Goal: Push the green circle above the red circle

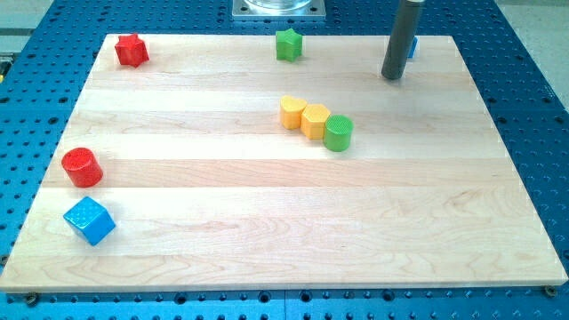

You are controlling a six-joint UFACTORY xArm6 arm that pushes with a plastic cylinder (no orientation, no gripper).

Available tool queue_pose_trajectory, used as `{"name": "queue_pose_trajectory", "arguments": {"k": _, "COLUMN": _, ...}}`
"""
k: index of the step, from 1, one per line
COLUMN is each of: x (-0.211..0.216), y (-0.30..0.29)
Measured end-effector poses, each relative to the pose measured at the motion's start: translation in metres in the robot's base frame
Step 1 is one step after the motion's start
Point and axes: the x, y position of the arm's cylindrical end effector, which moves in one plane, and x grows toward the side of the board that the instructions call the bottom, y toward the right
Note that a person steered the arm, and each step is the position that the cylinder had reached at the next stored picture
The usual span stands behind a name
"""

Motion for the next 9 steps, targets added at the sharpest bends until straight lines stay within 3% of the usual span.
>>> {"name": "queue_pose_trajectory", "arguments": {"k": 5, "x": 0.058, "y": -0.049}}
{"name": "queue_pose_trajectory", "arguments": {"k": 7, "x": 0.124, "y": -0.039}}
{"name": "queue_pose_trajectory", "arguments": {"k": 8, "x": 0.151, "y": -0.091}}
{"name": "queue_pose_trajectory", "arguments": {"k": 9, "x": 0.138, "y": -0.123}}
